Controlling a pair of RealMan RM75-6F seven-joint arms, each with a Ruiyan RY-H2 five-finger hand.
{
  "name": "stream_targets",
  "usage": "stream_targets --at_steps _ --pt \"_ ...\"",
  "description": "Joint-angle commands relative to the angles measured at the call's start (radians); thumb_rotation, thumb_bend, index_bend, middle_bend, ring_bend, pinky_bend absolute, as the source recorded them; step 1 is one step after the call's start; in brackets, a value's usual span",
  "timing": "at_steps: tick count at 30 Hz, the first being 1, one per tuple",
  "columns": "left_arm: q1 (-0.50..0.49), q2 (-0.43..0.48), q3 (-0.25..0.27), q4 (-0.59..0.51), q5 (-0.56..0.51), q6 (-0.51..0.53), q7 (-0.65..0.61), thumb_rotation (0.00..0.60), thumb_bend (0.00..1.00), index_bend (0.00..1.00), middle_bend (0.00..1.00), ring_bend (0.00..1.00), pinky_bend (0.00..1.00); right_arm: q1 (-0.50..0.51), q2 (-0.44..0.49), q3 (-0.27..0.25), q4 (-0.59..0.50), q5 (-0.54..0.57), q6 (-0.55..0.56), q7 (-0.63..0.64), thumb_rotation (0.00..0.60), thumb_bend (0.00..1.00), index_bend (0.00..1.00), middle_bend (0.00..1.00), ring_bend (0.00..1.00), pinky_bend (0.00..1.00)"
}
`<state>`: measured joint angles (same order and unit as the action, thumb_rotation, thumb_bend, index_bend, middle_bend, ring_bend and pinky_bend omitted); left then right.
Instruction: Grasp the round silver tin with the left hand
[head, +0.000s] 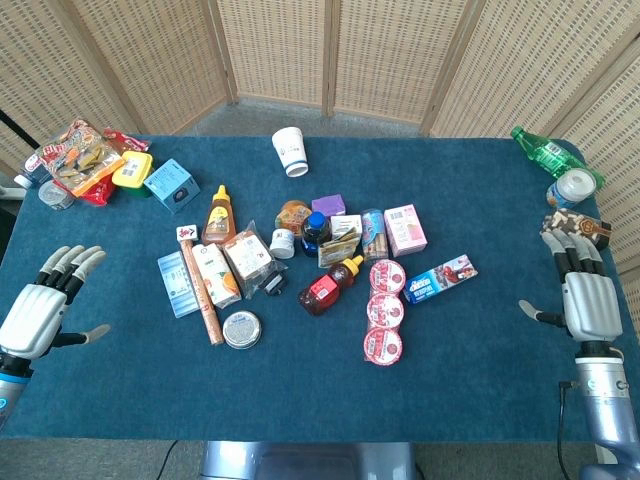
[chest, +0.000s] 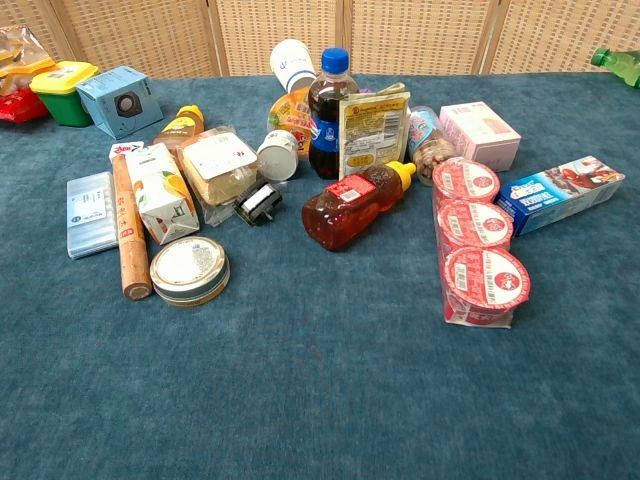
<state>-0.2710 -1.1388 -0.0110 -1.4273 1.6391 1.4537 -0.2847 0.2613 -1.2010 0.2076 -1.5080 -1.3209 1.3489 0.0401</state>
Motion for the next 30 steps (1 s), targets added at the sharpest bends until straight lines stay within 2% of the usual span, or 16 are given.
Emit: stream_targets --at_steps 1,6,12,19,30 --pt "0.0 0.001 0.001 -0.001 0.001 0.0 0.001 0.6 0.07 0.0 0.0 0.0 0.0 0.0 0.0 0.0 -0.001 0.0 0.0 0.0 0.6 0.05 0.09 0.0 0.0 0.0" --pt "-0.004 0.003 0.009 -0.004 0.011 -0.009 0.004 0.6 0.07 0.0 0.0 0.0 0.0 0.001 0.0 0.0 -0.001 -0.004 0.001 0.001 0.6 0.05 0.09 0.0 0.0 0.0" --pt "-0.057 0.004 0.023 -0.011 0.084 -0.051 0.035 0.6 0.07 0.0 0.0 0.0 0.0 0.0 0.0 0.002 -0.003 -0.001 0.003 0.003 0.6 0.05 0.09 0.0 0.0 0.0" --pt "-0.173 -0.001 0.036 -0.068 0.185 -0.165 0.088 0.6 0.07 0.0 0.0 0.0 0.0 -0.001 0.002 0.003 -0.004 0.0 0.005 0.007 0.6 0.05 0.09 0.0 0.0 0.0" --pt "-0.314 -0.108 0.028 -0.106 0.185 -0.354 0.146 0.6 0.07 0.0 0.0 0.0 0.0 -0.002 0.004 0.007 0.0 0.007 0.003 0.019 0.6 0.05 0.09 0.0 0.0 0.0"
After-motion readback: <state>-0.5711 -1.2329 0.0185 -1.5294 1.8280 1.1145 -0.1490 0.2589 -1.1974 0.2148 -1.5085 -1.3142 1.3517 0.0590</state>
